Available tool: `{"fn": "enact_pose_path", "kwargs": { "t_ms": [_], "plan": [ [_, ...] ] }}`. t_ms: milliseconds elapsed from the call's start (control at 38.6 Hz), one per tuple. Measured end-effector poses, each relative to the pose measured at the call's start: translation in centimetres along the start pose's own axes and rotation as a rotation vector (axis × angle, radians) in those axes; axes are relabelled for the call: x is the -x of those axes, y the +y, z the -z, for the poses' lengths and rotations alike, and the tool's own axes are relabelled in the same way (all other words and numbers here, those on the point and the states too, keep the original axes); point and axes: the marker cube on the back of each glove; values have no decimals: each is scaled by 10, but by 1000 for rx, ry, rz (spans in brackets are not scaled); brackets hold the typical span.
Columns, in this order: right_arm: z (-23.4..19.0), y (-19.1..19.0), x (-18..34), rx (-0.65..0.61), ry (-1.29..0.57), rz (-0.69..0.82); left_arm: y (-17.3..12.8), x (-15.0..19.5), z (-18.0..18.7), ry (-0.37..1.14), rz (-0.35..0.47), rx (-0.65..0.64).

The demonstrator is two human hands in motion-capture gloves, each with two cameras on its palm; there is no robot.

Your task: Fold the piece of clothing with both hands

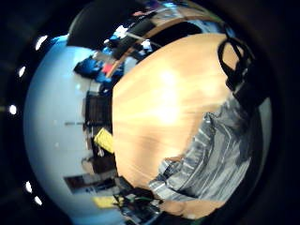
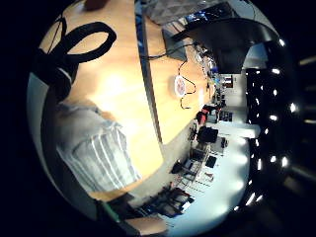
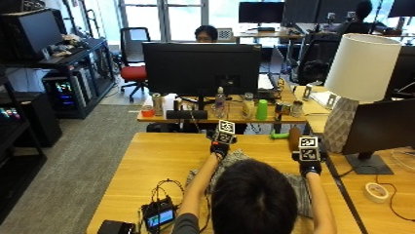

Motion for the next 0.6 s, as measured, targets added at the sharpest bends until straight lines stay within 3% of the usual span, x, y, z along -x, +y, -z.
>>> {"fn": "enact_pose_path", "kwargs": {
  "t_ms": [156, 285, 415, 518, 596],
  "plan": [
    [6, -10, -27, -152, 35, -46, -14, 14, 14, -37, 129, -168],
    [14, 5, -52, -113, 73, -83, -3, 10, 34, 78, 55, -206],
    [-19, -27, -71, -66, 70, -66, 16, 10, 48, 128, -8, -273],
    [-17, 2, -76, -47, 21, -12, 48, -4, 48, 203, -118, -227],
    [-25, 25, -78, -7, -11, 20, 82, -15, 37, 231, -203, -95]
  ]
}}
